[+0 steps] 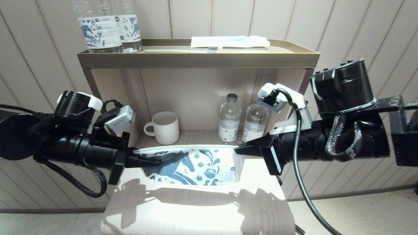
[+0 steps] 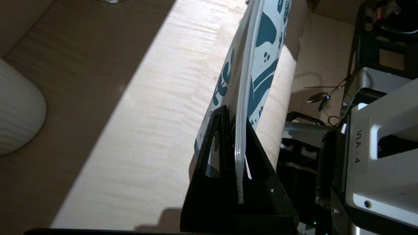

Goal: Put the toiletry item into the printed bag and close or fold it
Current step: Close the strorage bag and place it on the desk

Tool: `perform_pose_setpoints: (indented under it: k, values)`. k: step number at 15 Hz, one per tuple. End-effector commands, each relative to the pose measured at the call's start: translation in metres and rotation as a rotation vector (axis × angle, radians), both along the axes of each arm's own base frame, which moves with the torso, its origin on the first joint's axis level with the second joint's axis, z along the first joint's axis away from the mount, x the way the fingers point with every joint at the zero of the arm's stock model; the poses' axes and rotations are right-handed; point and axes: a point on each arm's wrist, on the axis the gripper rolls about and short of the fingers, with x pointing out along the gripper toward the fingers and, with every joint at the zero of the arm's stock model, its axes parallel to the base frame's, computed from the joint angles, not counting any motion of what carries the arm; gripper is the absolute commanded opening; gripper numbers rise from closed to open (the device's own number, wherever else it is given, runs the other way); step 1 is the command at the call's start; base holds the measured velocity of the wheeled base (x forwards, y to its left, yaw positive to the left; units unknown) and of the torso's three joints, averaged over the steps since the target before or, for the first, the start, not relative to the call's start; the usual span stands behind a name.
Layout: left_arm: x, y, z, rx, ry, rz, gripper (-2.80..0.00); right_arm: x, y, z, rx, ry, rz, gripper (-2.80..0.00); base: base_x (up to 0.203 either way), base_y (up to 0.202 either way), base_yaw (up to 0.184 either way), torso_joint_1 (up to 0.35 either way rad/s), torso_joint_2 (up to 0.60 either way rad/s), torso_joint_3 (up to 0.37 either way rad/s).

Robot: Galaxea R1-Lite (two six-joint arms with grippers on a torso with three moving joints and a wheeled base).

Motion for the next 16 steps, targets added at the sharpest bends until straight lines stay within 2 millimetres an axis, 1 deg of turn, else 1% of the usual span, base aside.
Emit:
perform_pose_setpoints:
  k: [1,3,6,7,10,12,14,16]
  values:
    - [0.005,-0.002,-0.006,-0.001,0.019,-0.007,-2.80,0.017,0.010,-0.015,-0.012,0.020,0.001,-2.80,0.000,0.000,0.000,0.000,0.00,0.000]
    - [0.011,-0.003,-0.008,0.000,0.027,-0.005,-2.80,0.024,0.016,-0.024,-0.027,0.040,0.004,-2.80,0.000,0.000,0.000,0.000,0.00,0.000]
    - [0.010,-0.003,-0.007,0.000,0.023,-0.006,-2.80,0.034,0.022,-0.030,-0.023,0.039,0.005,-2.80,0.000,0.000,0.000,0.000,0.00,0.000]
    - [0.010,-0.003,-0.007,0.000,0.024,-0.006,-2.80,0.039,0.023,-0.035,-0.030,0.048,-0.001,0.00,0.000,0.000,0.000,0.000,0.00,0.000]
    - [0.010,-0.003,-0.007,0.000,0.023,-0.006,-2.80,0.048,0.024,-0.036,-0.012,0.023,-0.013,0.00,0.000,0.000,0.000,0.000,0.00,0.000]
    - [0.010,-0.003,-0.009,0.001,0.025,-0.007,-2.80,0.048,0.018,-0.034,-0.012,0.016,-0.030,0.00,0.000,0.000,0.000,0.000,0.00,0.000]
    - [0.010,-0.003,-0.009,0.002,0.026,-0.007,-2.80,0.046,0.006,-0.024,0.003,-0.010,-0.057,0.00,0.000,0.000,0.000,0.000,0.00,0.000]
    - [0.010,-0.003,-0.009,0.001,0.025,-0.007,-2.80,0.035,-0.006,-0.012,0.022,-0.039,-0.070,0.00,0.000,0.000,0.000,0.000,0.00,0.000]
